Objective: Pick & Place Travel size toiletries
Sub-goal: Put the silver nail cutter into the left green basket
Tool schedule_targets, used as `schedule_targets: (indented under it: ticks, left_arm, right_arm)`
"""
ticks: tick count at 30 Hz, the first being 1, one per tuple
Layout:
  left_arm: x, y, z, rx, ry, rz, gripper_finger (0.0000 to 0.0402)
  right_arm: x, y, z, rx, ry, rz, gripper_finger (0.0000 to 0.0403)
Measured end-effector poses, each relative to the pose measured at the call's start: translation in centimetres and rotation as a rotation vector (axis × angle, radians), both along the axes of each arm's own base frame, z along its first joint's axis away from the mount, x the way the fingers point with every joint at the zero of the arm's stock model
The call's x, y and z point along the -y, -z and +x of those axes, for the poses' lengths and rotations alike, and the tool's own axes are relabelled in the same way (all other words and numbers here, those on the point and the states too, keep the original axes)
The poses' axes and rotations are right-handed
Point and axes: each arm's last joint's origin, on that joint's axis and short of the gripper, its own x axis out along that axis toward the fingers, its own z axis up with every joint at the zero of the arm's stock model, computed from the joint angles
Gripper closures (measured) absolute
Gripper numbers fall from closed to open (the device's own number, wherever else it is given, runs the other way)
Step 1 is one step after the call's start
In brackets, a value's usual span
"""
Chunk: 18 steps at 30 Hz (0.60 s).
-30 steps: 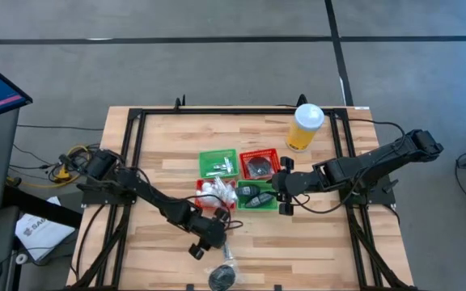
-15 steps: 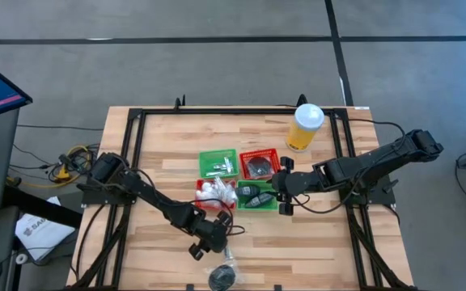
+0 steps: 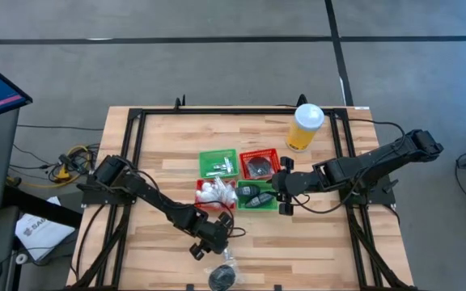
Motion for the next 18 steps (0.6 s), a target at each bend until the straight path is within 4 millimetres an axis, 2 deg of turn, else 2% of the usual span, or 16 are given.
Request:
schedule_targets:
  ticks: [5, 13, 18]
  left_arm:
    - [-0.03, 0.04, 0.00, -0.003, -0.003, -0.001, 0.0242]
    - [0.14, -0.07, 0.11, 0.001, 0.015, -0.038, 0.0283]
    - [0.11, -0.09, 0.18, 0.000, 0.021, -0.054, 0.0292]
  right_arm:
    - [0.00, 0.00, 0.00, 0.000, 0.000, 0.000, 0.0255]
    - [0.00, 0.00, 0.00, 0.000, 0.000, 0.000, 0.0255]
    - [0.00, 0.00, 0.00, 0.000, 0.000, 0.000, 0.0255]
